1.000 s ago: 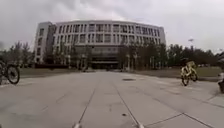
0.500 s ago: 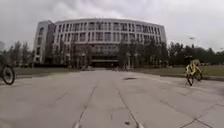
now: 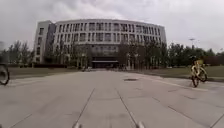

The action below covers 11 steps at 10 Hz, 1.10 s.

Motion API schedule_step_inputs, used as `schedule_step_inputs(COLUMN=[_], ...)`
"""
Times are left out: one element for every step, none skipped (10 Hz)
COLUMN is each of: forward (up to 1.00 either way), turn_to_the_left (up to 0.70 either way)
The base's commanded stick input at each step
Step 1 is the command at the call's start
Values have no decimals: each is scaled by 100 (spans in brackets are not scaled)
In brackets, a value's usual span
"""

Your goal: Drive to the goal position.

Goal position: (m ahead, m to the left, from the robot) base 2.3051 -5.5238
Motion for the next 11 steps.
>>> schedule_step_inputs(forward=[50, 50, 50, 50, 50, 50, 50, 50, 50, 50, 50], turn_to_the_left=[0, 0, 0, 0, 0, 0, 0, 0, 0, 0, 0])
